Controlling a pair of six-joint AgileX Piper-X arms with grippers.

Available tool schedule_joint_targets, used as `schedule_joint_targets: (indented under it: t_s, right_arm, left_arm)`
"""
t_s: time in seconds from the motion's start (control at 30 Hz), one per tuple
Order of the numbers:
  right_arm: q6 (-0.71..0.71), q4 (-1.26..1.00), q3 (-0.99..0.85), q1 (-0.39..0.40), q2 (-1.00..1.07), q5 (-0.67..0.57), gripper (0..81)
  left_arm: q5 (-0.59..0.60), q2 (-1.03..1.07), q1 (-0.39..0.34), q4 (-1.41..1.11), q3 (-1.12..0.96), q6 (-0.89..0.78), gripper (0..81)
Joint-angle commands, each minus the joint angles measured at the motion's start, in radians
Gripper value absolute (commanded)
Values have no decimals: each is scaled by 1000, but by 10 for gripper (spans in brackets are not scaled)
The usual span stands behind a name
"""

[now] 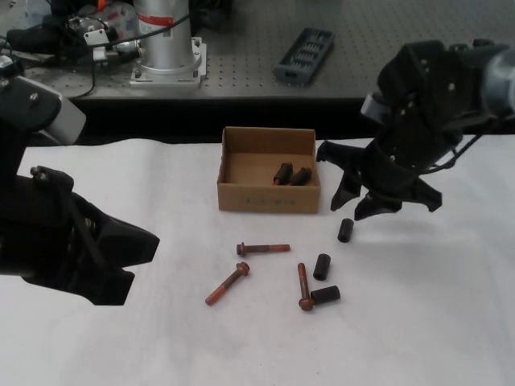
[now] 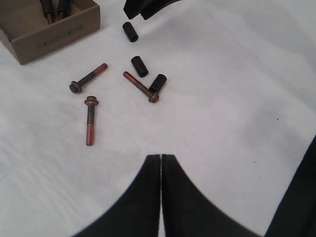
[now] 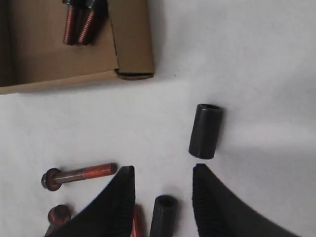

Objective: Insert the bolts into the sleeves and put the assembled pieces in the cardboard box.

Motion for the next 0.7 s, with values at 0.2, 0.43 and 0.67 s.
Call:
schedule_joint_targets:
  t_s: [0.2,0.43,0.67]
  right_arm:
    - [12,32,-61,-4,62,-1,294]
    - [12,33,-62,-4,84,-1,294]
    - [-3,33,-62,-4,91,7,294]
  left_arm:
    - [-9,-7,-2,-7,-1,4,7]
    - [-9,-7,-2,-54,-1,4,7]
    - [-9,-7,-2,-82,-1,4,7]
